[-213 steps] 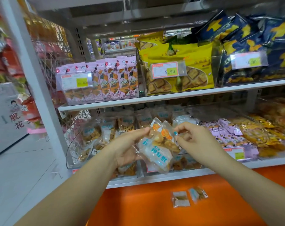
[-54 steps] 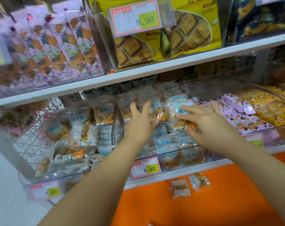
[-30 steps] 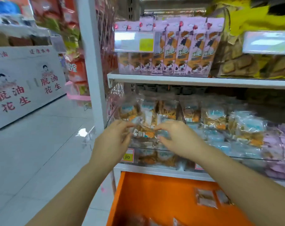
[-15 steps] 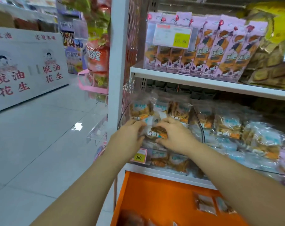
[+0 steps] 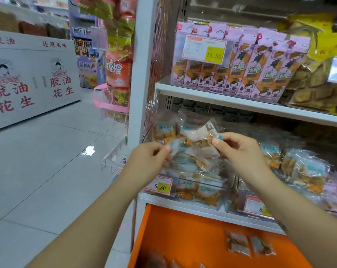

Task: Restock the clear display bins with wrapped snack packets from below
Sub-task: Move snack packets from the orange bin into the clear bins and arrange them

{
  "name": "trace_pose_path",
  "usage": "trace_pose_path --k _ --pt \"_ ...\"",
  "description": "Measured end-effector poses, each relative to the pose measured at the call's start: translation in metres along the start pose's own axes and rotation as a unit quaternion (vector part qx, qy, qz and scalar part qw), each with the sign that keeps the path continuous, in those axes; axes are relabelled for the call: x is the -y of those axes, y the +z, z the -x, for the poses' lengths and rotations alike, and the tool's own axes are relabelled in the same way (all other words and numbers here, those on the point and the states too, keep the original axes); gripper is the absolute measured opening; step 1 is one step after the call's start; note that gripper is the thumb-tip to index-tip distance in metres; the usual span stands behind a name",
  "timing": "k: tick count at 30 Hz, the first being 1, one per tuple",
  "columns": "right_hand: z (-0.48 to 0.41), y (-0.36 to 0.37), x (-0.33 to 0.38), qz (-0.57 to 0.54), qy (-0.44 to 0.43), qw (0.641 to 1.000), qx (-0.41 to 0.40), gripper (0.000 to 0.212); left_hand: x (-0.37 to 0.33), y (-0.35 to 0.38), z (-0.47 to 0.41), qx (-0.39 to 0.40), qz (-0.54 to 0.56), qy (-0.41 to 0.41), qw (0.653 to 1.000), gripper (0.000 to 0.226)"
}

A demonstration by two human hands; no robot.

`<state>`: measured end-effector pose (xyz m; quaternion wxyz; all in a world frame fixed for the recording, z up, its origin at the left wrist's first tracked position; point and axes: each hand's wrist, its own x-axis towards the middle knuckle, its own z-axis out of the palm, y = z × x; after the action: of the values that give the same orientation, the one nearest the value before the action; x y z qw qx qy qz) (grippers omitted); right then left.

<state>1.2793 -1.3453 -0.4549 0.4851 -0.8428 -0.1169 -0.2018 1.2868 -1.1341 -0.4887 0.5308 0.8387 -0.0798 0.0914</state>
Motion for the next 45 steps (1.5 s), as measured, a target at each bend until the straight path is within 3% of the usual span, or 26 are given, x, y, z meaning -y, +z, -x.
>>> trace_pose_path --k 1,3,4,6,9,11,13,15,16,21,25,29,31,33,36,42,45 --pt "0.004 0.002 0.005 0.033 -0.045 0.998 -0.012 0.016 -0.006 -0.001 0.002 0.041 0.111 -0.058 0.991 0.037" --pt "0.013 0.011 0.013 0.127 -0.163 0.978 -0.005 0.016 -0.016 -0.004 0.006 0.135 0.287 -0.154 0.936 0.051" --pt "0.016 0.018 0.012 0.173 -0.22 0.96 0.022 0.02 -0.017 -0.004 0.008 0.159 0.333 -0.167 0.915 0.052" --pt "0.024 0.03 0.005 0.198 -0.28 0.934 0.104 0.03 -0.016 -0.004 0.01 0.154 0.364 -0.156 0.905 0.041" --pt "0.019 0.029 -0.003 0.13 -0.195 0.965 0.121 0.032 -0.005 -0.009 0.007 0.068 0.32 -0.163 0.931 0.026" --pt "0.007 0.022 -0.017 0.163 -0.111 0.975 0.098 0.024 0.003 -0.015 0.003 0.016 0.276 -0.156 0.948 0.023" --pt "-0.005 0.02 -0.031 0.293 -0.019 0.939 0.178 0.026 0.007 -0.02 0.001 -0.018 0.23 -0.14 0.963 0.023" --pt "-0.011 0.027 -0.042 0.4 0.003 0.878 0.262 0.035 0.008 -0.022 0.001 -0.039 0.193 -0.132 0.972 0.025" --pt "-0.014 0.03 -0.045 0.415 0.003 0.869 0.269 0.037 0.008 -0.022 0.002 -0.043 0.188 -0.129 0.973 0.025" --pt "-0.017 0.021 -0.025 0.295 -0.009 0.95 0.103 0.026 0.007 -0.024 0.003 -0.041 0.232 -0.131 0.963 0.011" --pt "-0.002 -0.002 0.0 0.082 0.025 0.996 -0.02 0.025 0.006 -0.025 0.003 -0.017 0.307 -0.162 0.938 0.021" --pt "0.01 -0.01 -0.001 -0.009 0.075 0.996 -0.04 0.017 0.002 -0.017 0.008 0.027 0.373 -0.185 0.909 0.02" --pt "0.015 -0.008 0.001 -0.095 0.096 0.99 -0.026 0.023 -0.001 -0.009 0.011 0.053 0.39 -0.196 0.898 0.021" --pt "0.017 -0.004 0.005 -0.201 0.117 0.972 -0.031 0.033 -0.004 0.0 0.013 0.072 0.402 -0.202 0.89 0.022" --pt "0.02 0.005 0.012 -0.309 0.158 0.936 -0.065 0.022 -0.008 0.011 0.017 0.096 0.423 -0.202 0.878 0.024" --pt "0.028 0.027 0.006 -0.218 0.184 0.954 -0.095 0.018 -0.02 0.027 0.023 0.105 0.523 -0.232 0.814 0.03" --pt "0.03 0.04 0.004 -0.197 0.184 0.958 -0.098 0.018 -0.02 0.025 0.025 0.125 0.477 -0.191 0.849 0.034"
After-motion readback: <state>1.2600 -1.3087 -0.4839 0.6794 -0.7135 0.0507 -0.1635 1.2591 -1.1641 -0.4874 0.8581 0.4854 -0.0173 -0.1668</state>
